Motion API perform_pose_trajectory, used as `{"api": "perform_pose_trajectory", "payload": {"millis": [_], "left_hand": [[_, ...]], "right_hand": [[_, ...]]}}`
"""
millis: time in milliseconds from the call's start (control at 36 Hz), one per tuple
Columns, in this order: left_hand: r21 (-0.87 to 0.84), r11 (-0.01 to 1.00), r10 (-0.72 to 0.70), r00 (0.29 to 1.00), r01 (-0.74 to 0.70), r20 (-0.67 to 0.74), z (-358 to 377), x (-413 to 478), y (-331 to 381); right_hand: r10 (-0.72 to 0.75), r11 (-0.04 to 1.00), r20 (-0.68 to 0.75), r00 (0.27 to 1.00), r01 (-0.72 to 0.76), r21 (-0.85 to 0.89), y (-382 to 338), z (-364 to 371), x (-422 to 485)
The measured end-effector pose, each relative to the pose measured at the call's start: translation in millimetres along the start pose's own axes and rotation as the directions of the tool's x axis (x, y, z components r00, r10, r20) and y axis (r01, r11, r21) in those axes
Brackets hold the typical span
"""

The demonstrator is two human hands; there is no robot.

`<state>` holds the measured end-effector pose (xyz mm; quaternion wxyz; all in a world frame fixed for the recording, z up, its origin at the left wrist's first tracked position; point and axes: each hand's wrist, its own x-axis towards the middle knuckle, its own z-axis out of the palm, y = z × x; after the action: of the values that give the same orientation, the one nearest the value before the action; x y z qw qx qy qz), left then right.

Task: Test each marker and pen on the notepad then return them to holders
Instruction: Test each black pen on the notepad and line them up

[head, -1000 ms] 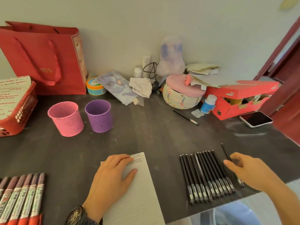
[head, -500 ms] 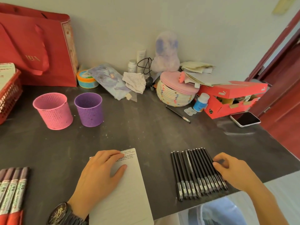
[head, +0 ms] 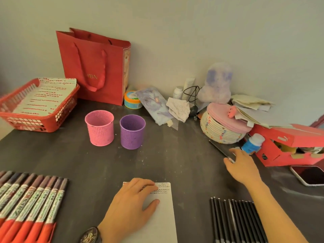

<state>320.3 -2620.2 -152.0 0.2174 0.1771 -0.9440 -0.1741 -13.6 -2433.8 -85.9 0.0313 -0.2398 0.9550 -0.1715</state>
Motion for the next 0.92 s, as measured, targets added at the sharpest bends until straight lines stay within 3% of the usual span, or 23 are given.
{"api": "perform_pose_trajectory", "payload": {"millis": [139, 222, 361, 444, 556, 639, 750, 833, 917], "left_hand": [[0.003, 1.0, 0.001, 1.0, -0.001, 0.012, -2, 1, 1], [-0.004, 1.0, 0.012, 1.0, -0.012, 0.005, -2, 1, 1], [-0.02, 0.999, 0.025, 1.0, -0.025, -0.013, 0, 1, 0], [-0.023, 0.999, 0.032, 0.999, -0.032, -0.029, 1, 1, 0], [-0.028, 0.999, 0.03, 0.999, -0.031, -0.036, 2, 1, 0], [-0.025, 0.999, 0.025, 0.999, -0.025, -0.033, 2, 1, 0], [-0.034, 0.999, 0.023, 0.999, -0.024, -0.026, 0, 1, 2], [-0.063, 0.997, 0.038, 0.999, -0.039, -0.018, -2, 1, 3], [-0.11, 0.992, 0.069, 0.998, -0.069, -0.001, -6, -1, 4]], "right_hand": [[0.06, 0.97, 0.114, 0.992, -0.031, -0.24, -21, 14, 21], [0.071, 0.936, 0.075, 0.995, -0.041, -0.349, -29, 19, 20], [0.055, 0.931, 0.076, 0.996, -0.024, -0.364, -35, 24, 10], [0.072, 0.96, 0.135, 0.988, -0.032, -0.278, -43, 20, 3], [0.058, 0.986, 0.144, 0.988, -0.079, 0.149, -64, 13, -23], [0.023, 0.864, 0.141, 0.99, -0.091, 0.495, -81, 9, -58], [0.03, 0.533, 0.134, 0.99, -0.13, 0.836, -101, 15, -116], [0.061, 0.3, 0.124, 0.99, -0.137, 0.944, -109, 33, -155], [0.095, 0.181, 0.11, 0.989, -0.126, 0.975, -116, 53, -180]]}}
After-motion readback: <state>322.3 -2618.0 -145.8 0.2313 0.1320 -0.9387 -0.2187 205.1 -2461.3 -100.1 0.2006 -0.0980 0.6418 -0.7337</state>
